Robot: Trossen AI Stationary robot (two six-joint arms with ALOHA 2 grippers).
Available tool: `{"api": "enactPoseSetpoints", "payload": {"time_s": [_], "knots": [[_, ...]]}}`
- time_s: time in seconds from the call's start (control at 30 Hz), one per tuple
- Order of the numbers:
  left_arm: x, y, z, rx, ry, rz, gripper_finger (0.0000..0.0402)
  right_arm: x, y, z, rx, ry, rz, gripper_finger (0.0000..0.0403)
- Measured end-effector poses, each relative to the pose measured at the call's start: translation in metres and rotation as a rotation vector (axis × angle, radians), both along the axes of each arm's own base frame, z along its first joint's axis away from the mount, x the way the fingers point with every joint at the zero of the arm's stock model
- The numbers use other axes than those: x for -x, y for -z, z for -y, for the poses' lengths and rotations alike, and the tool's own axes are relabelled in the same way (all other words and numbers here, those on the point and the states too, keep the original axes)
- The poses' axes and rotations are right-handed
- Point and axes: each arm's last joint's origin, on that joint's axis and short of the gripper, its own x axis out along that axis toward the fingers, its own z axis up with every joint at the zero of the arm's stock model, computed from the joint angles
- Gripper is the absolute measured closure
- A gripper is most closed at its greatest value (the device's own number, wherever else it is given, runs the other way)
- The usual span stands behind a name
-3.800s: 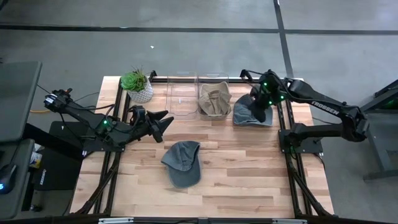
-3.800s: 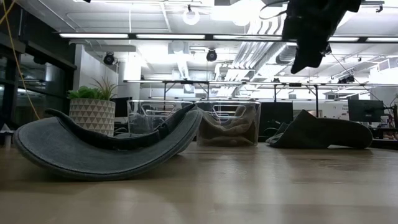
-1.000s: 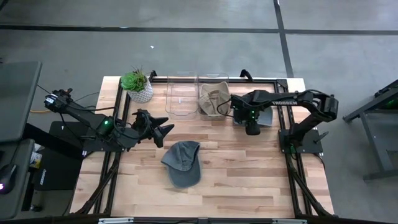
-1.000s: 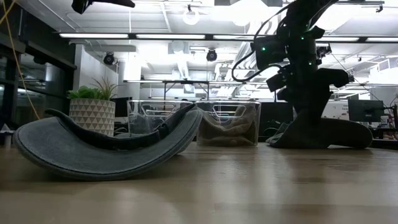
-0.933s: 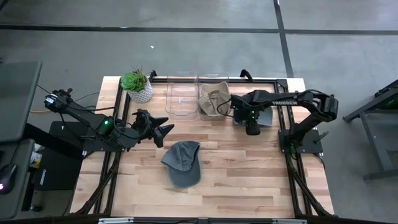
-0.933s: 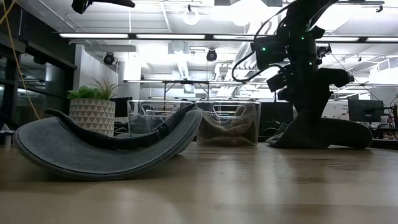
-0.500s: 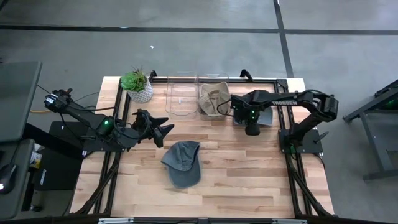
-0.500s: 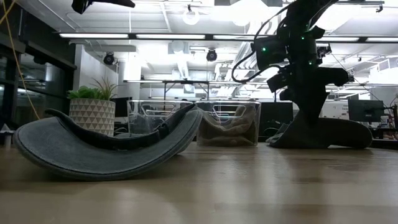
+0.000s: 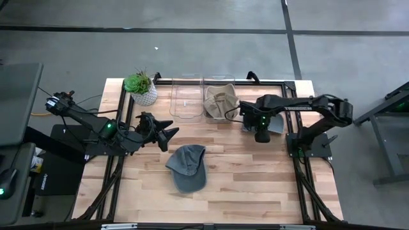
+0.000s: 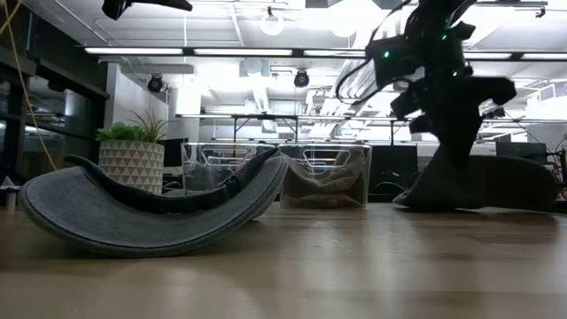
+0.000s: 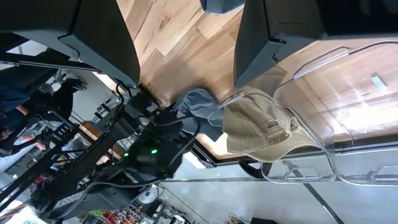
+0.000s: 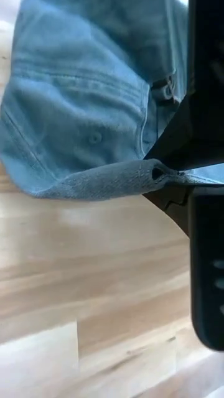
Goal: Pick & Place hat
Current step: Put the top gray cap into the left transparent bin
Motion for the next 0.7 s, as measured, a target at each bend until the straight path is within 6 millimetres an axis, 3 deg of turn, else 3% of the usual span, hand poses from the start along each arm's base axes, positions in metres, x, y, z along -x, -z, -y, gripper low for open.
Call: {"api": "enactPoseSetpoints", "payload": {"time_s": [0.4,0.7], "knots": [[0.000,0.000,0.000,0.024,-0.001,0.011,0.0160,0.031,-0.048,-0.027,0.088,0.051,0.160,0.0390],[0.000,0.000,0.000,0.026,-0.001,0.014,0.0160,0.047,-0.068,-0.041,0.244,0.046,0.267,0.0390]]}}
